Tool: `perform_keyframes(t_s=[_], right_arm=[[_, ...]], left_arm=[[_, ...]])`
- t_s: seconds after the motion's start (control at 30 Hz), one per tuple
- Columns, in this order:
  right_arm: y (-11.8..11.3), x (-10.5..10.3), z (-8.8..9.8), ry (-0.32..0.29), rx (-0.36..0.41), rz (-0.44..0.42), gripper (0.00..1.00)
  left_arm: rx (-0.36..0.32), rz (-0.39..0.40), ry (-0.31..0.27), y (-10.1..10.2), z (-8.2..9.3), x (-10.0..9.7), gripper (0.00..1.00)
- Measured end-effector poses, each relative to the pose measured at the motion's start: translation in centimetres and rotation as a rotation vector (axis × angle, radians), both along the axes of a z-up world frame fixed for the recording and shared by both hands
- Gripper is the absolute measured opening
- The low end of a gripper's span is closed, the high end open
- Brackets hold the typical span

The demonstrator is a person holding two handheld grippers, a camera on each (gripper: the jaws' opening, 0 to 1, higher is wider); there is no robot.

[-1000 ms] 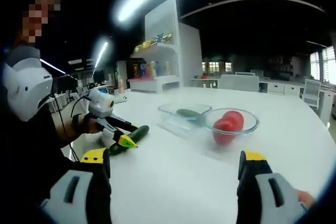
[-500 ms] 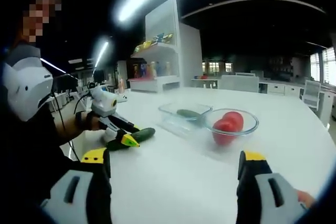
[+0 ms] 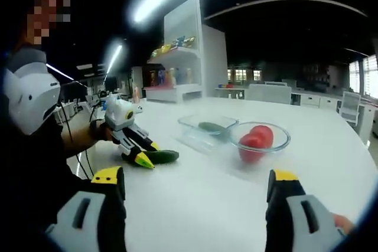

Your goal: Sort the scattered tomatoes and cucumbers on the table and place them into their respective storage containers

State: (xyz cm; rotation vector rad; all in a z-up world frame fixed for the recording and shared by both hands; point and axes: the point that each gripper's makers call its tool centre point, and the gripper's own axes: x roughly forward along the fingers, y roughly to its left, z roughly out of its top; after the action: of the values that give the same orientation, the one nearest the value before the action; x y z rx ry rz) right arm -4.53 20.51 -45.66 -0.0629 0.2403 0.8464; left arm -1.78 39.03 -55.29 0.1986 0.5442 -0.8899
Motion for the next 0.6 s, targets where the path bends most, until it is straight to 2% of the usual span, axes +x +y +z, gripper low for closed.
perform_keyframes(t_s=[0.07, 0.2, 0.27, 0.6], right_arm=[[0.0, 0.0, 0.0, -0.002, -0.004, 0.0, 0.95], [0.2, 0.1, -0.2, -0.005, -0.02, -0.001, 0.94], [0.4, 0.1, -0.2, -0.006, -0.023, 0.003, 0.94], [0.4, 0.0, -0.2, -0.01, -0.039, 0.002, 0.94]], left_arm=[[-0.013, -0.035, -0.026, -0.4, 0.1, -0.1, 0.27], [-0.031, -0.028, -0.035, -0.8, 0.1, -0.3, 0.25], [-0.019, -0.038, -0.075, -1.1, 0.1, -0.4, 0.25], [0.016, 0.012, -0.081, -1.3, 0.1, -0.5, 0.23]])
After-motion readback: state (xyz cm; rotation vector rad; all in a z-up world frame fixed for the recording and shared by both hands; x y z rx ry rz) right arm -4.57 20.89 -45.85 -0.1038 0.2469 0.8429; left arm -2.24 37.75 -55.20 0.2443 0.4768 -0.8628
